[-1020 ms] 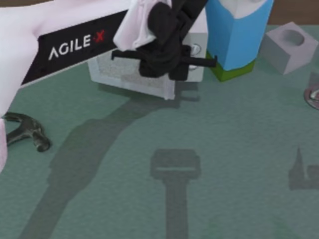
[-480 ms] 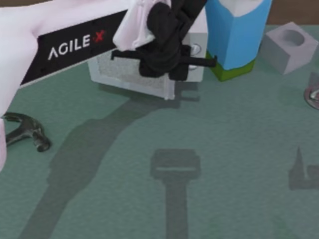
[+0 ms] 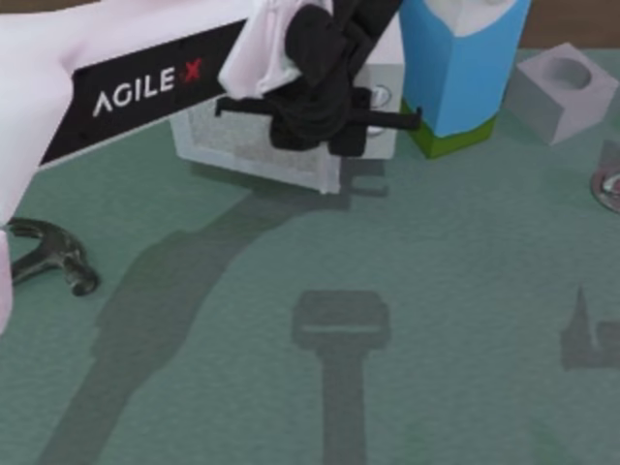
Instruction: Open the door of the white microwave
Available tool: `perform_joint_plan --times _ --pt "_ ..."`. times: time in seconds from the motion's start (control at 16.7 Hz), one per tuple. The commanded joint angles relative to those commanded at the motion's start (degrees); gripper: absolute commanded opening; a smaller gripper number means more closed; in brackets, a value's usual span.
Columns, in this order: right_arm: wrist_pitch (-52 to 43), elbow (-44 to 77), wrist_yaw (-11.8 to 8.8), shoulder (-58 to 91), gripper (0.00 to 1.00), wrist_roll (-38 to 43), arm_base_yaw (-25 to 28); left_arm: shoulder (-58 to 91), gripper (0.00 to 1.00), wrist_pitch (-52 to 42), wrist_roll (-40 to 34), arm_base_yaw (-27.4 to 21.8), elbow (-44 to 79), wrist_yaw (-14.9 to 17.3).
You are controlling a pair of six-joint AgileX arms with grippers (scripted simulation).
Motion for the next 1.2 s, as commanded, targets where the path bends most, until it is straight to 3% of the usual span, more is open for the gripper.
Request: perform_joint_plan --times 0.3,0.72,1.2 --pt "0.0 0.0 0.0 0.0 1.00 0.0 0.0 0.1 0.00 0.1 0.0 -0.4 -0.3 0.3" --pt "0.0 0.0 0.0 0.0 1.00 0.0 0.0 -5.3 0.00 3.9 6.1 0.8 -7.9 3.1" --pt "0.0 0.0 0.0 0.0 1.00 0.0 0.0 -5.3 0.00 4.0 6.2 0.8 -8.0 3.2"
